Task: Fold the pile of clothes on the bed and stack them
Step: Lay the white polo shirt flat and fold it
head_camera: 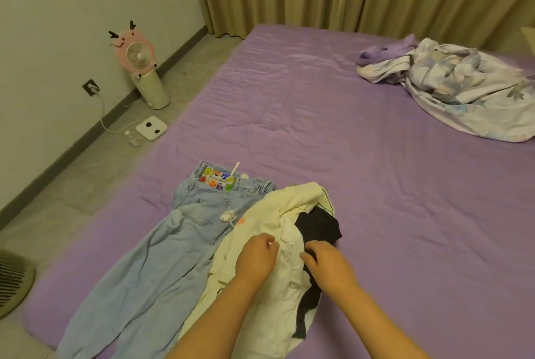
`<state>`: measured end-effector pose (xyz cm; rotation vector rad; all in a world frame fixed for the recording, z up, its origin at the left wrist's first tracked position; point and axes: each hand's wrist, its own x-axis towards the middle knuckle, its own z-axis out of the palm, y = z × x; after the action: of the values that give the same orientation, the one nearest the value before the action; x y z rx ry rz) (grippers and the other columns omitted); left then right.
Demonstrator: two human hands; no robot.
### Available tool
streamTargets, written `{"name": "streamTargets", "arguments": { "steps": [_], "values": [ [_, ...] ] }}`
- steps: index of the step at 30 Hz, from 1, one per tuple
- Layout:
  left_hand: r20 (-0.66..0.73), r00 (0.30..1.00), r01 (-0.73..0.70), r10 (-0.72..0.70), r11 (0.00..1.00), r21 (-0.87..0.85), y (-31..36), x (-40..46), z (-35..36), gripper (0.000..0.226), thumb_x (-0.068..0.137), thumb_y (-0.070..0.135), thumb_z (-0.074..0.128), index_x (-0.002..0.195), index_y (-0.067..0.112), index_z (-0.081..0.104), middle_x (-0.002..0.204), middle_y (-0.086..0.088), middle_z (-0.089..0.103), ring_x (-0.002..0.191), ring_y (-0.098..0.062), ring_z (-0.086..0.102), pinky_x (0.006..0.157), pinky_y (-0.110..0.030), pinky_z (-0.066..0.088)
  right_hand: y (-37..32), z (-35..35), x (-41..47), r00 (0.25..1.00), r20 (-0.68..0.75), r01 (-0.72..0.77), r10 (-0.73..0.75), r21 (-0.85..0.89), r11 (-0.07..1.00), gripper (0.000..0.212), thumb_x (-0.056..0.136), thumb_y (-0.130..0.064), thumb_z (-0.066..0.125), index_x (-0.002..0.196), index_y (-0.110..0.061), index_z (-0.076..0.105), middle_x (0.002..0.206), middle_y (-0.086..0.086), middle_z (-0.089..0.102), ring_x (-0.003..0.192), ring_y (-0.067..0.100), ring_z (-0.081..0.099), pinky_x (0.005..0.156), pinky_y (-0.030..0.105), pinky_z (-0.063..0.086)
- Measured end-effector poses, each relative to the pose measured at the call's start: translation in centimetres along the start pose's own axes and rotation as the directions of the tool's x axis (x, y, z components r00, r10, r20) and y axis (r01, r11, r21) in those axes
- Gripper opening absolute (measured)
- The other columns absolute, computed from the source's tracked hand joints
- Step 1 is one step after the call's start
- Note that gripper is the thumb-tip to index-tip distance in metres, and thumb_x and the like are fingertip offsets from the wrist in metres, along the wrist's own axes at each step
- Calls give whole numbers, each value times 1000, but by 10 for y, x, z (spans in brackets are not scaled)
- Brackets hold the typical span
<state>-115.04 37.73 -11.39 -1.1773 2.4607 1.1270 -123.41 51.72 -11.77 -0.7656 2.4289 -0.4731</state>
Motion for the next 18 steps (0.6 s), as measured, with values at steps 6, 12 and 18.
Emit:
{"name": "streamTargets", "arguments": {
  "steps": [6, 12, 18],
  "values": [
    [-52, 999, 6, -4, 1000, 29, 4, 78, 10, 59, 94, 44, 51, 143, 14, 37, 142, -6, 45, 130, -22, 43, 102, -34, 38, -7, 12, 62, 998, -45, -38, 42, 86, 996, 36, 97, -40, 45, 125, -19, 55, 125, -1, 56, 111, 14, 53, 90, 25, 45],
    [-123, 990, 79, -65, 991, 106, 6, 109, 15, 25, 97, 34, 48, 105, 17, 64, 107, -6, 65, 102, -26, 57, 79, -34, 47, 2, 23, 89, 996, -48, -66, 73, 134, 989, 40, 97, -38, 47, 132, -20, 51, 133, -1, 53, 118, 13, 50, 96, 22, 40],
    [-149, 988, -108, 47, 894, -436, 16, 92, -20, 23, 99, 18, 48, 77, 21, 52, 70, 9, 51, 67, -7, 46, 55, -13, 33, -5, -3, 88, 983, -183, 72, -13, 320, 945, 64, 94, -31, 57, 148, -23, 24, 153, 0, 29, 138, 17, 32, 107, 28, 33]
  ]
}}
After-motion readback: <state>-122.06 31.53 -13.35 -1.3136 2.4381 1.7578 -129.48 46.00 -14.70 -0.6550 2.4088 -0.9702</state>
